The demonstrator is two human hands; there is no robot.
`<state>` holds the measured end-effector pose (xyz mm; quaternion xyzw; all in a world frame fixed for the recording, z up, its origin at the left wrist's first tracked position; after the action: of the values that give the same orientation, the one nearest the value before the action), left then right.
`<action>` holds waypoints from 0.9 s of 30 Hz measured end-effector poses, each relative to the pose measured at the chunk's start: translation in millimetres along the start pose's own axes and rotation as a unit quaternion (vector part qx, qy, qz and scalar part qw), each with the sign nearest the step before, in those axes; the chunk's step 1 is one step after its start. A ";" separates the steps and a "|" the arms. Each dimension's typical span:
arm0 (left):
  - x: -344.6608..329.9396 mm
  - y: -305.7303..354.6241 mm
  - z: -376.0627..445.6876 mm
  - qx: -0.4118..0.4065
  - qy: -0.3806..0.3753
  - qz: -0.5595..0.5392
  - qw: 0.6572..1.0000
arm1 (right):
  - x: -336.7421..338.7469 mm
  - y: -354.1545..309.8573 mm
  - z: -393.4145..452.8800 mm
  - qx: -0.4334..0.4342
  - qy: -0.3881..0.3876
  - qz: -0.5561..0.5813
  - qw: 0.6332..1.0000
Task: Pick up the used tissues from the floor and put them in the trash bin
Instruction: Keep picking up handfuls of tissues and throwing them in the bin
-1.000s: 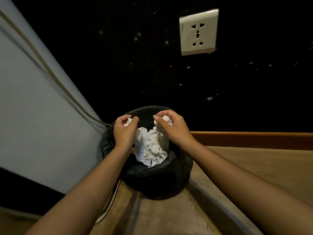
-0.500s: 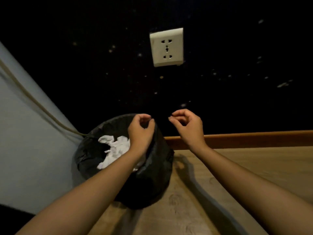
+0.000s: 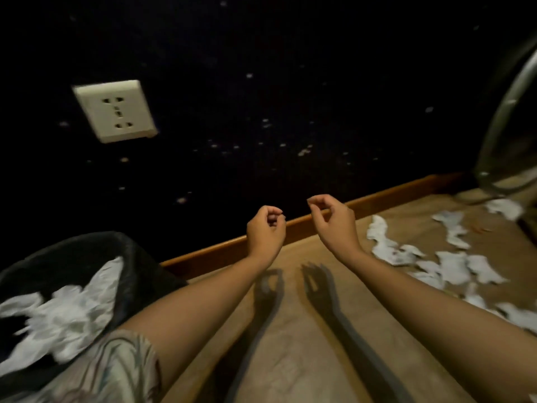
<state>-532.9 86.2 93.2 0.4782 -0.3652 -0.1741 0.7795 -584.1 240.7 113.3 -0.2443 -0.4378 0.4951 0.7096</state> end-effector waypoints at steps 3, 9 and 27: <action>-41.4 22.6 -16.0 -0.021 -0.049 -0.024 0.998 | 56.6 27.8 -6.4 -0.007 0.026 -0.061 0.998; -112.8 48.9 -69.8 -0.047 -0.123 -0.029 0.991 | 160.2 78.5 -61.9 -0.103 0.086 -0.090 0.987; -240.3 49.9 -391.7 -0.226 -0.612 -0.002 0.758 | 327.8 156.4 -403.5 -0.403 0.250 -0.284 0.833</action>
<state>-410.2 501.6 -68.1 0.0800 -0.7136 -0.5085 0.4752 -270.8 637.2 -84.9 -0.4887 -0.4560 -0.0267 0.7433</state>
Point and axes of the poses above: each hand's wrist, its own z-axis towards the middle knuckle, its own x-axis out of the back of the hand, y = z × x, the point moved 4 cm from there along z, towards the middle knuckle, and after that the axes turned 7 degrees about y, right-handed, at the moved point
